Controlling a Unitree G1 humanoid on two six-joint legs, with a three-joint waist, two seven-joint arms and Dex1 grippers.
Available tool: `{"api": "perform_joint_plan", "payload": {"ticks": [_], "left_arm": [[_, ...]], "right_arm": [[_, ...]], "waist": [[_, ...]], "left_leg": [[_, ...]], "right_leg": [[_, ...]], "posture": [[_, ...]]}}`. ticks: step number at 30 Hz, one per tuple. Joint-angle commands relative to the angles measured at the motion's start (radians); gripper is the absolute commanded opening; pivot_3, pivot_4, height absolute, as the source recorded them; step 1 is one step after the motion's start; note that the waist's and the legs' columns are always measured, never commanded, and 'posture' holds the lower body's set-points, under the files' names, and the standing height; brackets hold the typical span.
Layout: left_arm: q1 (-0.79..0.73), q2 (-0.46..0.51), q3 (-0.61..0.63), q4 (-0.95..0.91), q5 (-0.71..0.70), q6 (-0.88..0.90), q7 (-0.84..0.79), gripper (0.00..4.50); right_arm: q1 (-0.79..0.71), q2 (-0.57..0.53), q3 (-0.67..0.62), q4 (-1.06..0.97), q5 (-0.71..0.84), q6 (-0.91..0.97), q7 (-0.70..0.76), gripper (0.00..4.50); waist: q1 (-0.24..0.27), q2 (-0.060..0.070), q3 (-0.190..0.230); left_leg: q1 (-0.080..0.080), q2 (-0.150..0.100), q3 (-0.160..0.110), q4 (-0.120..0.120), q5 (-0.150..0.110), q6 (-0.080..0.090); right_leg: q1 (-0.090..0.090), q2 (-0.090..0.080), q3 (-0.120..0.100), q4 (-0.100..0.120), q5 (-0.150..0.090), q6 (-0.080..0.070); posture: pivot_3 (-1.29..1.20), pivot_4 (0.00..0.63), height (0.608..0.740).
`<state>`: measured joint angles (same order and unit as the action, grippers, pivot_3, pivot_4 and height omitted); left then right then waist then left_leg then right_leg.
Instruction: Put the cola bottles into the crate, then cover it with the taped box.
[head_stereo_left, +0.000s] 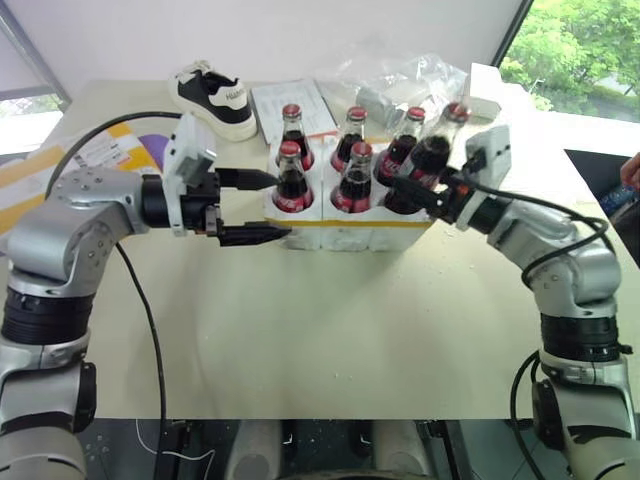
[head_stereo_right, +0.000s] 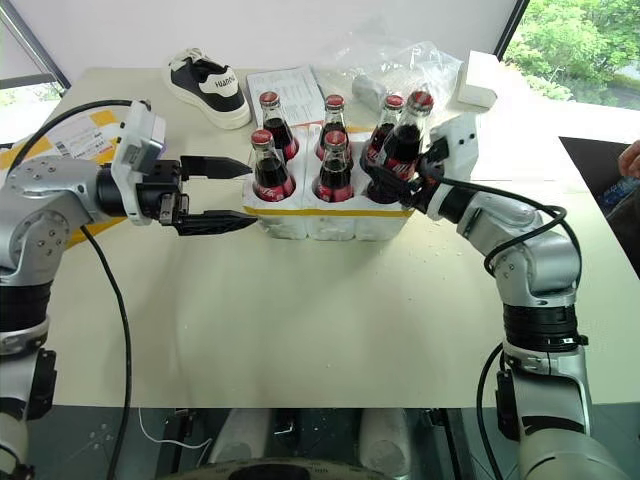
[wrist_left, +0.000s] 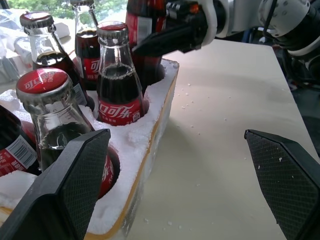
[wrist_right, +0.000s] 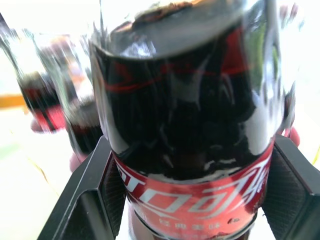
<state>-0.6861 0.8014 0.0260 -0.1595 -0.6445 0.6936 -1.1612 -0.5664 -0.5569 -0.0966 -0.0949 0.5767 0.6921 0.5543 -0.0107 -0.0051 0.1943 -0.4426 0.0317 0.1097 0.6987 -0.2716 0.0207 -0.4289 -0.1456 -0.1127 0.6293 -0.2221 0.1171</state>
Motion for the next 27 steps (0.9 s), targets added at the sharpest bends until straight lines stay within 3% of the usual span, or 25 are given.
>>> {"api": "perform_joint_plan", "payload": {"ticks": [1,6,8,10,16,20,27], "left_arm": [[-0.009,0.012,0.036,-0.027,-0.016,-0.001,0.005,4.5],[-0.012,0.012,0.035,-0.025,-0.015,-0.005,0.008,4.5],[-0.011,0.013,0.035,-0.025,-0.014,-0.006,0.009,4.5],[-0.01,0.015,0.037,-0.029,-0.013,-0.005,0.012,4.5],[0.044,0.046,0.089,-0.068,0.001,-0.002,0.071,4.5],[0.142,0.082,0.19,-0.135,0.057,-0.02,0.197,4.5],[0.486,0.19,0.44,-0.274,0.292,-0.107,0.352,4.5]], "right_arm": [[-0.019,0.015,0.022,-0.001,-0.034,-0.054,0.035,2.83],[-0.033,0.019,0.084,0.094,-0.134,-0.084,0.051,2.83],[-0.045,0.026,0.086,0.126,-0.147,-0.073,0.052,3.89],[-0.057,0.032,0.09,0.145,-0.16,-0.076,0.056,4.42],[-0.061,0.018,0.039,0.074,-0.117,-0.047,0.09,4.42],[-0.031,-0.068,-0.028,-0.025,-0.064,0.0,0.15,4.42],[-0.048,-0.272,-0.221,-0.083,0.09,0.111,0.256,4.42]], "waist": [[-0.002,0.0,0.0],[-0.008,-0.002,-0.001],[-0.01,-0.003,-0.002],[-0.009,-0.003,-0.002],[-0.01,-0.004,-0.002],[-0.001,-0.003,-0.002],[-0.001,-0.003,-0.002]], "left_leg": [[0.0,0.0,0.0,0.0,0.0,0.0],[0.001,0.0,0.0,0.0,0.0,0.0],[0.003,0.0,0.0,0.0,0.0,0.0],[0.004,0.001,0.0,0.0,0.0,-0.001],[0.007,0.001,-0.002,0.0,0.001,-0.001],[0.006,0.001,-0.002,-0.001,0.001,-0.001],[0.002,0.001,-0.001,-0.001,0.0,0.0]], "right_leg": [[0.0,0.0,0.0,0.0,0.0,0.0],[0.0,0.0,0.0,0.0,0.0,0.0],[0.001,0.0,0.001,0.0,0.0,0.0],[0.002,0.0,0.001,0.0,0.0,0.0],[0.004,0.0,0.001,0.001,0.001,-0.001],[0.003,0.0,0.002,0.0,0.001,-0.002],[0.0,0.0,0.001,-0.002,0.001,-0.001]], "posture": [[0.0,0.15,0.74],[0.0,0.15,0.74],[0.0,0.15,0.74],[0.0,0.15,0.74],[0.0,0.15,0.74],[0.0,0.15,0.74],[0.0,0.15,0.74]]}}
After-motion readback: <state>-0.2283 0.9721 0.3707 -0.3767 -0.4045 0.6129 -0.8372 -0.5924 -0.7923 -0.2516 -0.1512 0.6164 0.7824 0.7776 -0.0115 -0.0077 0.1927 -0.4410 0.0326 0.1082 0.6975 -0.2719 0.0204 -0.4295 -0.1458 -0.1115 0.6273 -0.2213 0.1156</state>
